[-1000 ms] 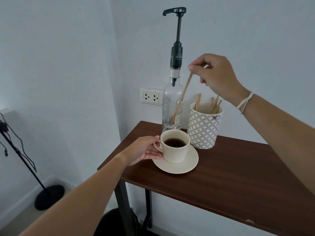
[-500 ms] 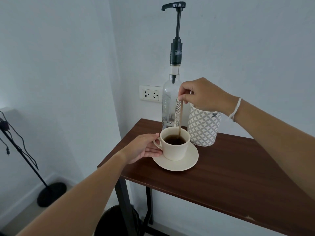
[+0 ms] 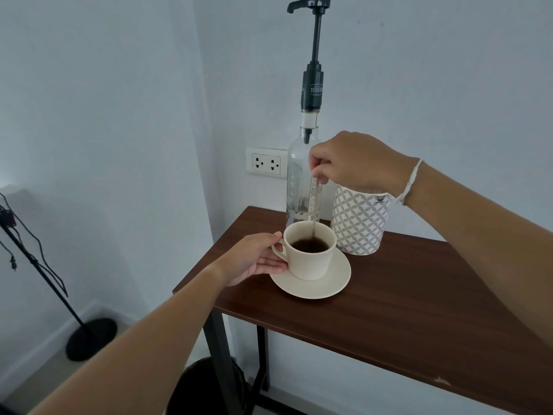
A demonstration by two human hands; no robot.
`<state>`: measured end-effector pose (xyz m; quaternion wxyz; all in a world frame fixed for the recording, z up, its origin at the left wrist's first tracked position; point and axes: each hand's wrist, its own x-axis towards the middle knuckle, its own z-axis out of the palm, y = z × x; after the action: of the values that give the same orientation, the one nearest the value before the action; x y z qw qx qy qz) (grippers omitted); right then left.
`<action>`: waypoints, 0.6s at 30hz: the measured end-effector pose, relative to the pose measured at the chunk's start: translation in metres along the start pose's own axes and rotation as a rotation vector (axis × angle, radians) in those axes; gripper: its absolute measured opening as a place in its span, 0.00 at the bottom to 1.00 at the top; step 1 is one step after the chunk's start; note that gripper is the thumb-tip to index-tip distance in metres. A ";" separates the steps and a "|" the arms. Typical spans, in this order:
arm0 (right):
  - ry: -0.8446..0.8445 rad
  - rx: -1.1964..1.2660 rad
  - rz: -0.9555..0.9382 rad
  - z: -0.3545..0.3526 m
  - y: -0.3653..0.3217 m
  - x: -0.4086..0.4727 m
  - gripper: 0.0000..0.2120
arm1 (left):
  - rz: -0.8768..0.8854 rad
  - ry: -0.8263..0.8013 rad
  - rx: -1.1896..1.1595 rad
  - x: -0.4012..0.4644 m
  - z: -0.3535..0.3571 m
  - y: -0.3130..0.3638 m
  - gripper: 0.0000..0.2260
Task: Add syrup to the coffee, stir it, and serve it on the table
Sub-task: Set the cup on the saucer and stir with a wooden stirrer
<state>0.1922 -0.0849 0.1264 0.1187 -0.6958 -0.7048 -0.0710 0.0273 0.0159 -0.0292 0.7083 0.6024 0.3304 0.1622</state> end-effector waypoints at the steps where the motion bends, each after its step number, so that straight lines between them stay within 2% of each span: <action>1: -0.035 -0.040 0.013 -0.001 0.001 0.000 0.07 | -0.003 -0.006 0.003 0.001 -0.002 -0.001 0.13; 4: -0.153 0.075 0.032 -0.006 -0.003 -0.003 0.06 | -0.002 -0.010 0.013 0.002 -0.002 -0.001 0.13; 7: -0.092 0.246 -0.007 -0.005 -0.012 -0.003 0.05 | 0.002 0.000 0.010 0.002 -0.002 0.000 0.13; 9: 0.008 0.184 -0.027 -0.001 -0.013 0.000 0.06 | 0.002 -0.002 0.011 0.002 -0.003 0.000 0.13; 11: 0.049 0.006 -0.018 0.000 -0.012 0.002 0.06 | 0.000 -0.006 0.010 0.001 -0.003 -0.001 0.13; 14: -0.055 -0.112 0.034 -0.005 -0.008 0.001 0.06 | 0.006 -0.012 0.009 0.001 -0.004 0.000 0.13; 16: -0.158 -0.017 0.055 -0.010 -0.009 -0.002 0.06 | 0.009 -0.014 0.006 0.001 -0.003 0.000 0.13; 18: -0.188 0.159 0.048 -0.010 -0.014 -0.004 0.05 | 0.009 -0.016 0.005 0.001 -0.003 0.000 0.13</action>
<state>0.1792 -0.0919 0.1361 0.1086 -0.7044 -0.6994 0.0536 0.0259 0.0190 -0.0299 0.7088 0.6067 0.3224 0.1600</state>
